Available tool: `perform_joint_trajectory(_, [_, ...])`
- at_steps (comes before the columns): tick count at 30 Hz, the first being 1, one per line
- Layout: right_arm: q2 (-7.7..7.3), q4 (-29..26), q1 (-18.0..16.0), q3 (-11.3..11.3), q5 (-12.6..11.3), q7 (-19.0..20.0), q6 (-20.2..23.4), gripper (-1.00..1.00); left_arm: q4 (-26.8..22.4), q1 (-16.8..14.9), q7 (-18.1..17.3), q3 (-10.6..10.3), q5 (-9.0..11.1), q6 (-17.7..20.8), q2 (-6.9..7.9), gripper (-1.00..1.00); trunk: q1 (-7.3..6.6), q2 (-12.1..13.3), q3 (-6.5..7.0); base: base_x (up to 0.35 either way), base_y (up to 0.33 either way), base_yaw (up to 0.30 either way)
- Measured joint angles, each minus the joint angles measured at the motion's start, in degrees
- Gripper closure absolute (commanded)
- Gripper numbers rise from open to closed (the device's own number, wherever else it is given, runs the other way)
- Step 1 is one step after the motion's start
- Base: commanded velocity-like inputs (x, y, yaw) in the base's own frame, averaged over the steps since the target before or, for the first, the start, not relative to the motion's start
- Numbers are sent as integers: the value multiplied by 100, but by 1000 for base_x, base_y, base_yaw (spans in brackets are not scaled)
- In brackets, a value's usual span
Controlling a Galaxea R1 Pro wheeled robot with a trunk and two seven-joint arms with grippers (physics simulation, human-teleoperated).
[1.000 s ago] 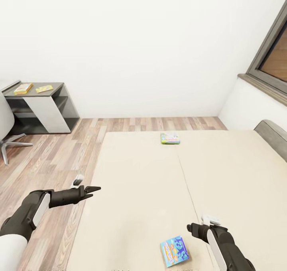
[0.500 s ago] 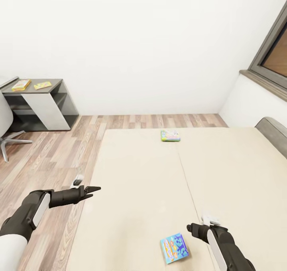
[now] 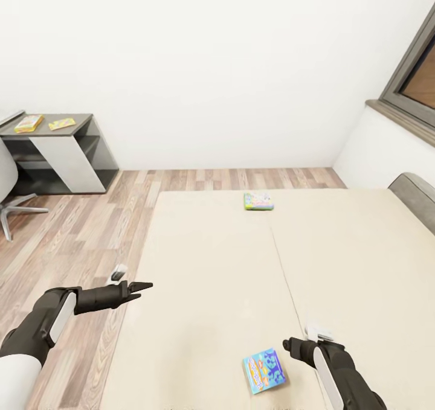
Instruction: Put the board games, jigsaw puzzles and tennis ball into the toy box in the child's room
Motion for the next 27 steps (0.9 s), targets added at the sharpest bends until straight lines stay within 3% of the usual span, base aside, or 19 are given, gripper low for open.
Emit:
perform_joint_trajectory(16, [1, -30, -19, 8, -15, 0, 17, -100, 0, 0, -1, 1, 0, 3, 0, -100, 0, 0, -150, 0, 0, 0])
perform_joint_trajectory(27, [1, -6, -511, 19, -20, 42, 72, -100, 0, 0, 3, 1, -1, 2, -1, -100, 0, 0, -254, 0, 0, 0])
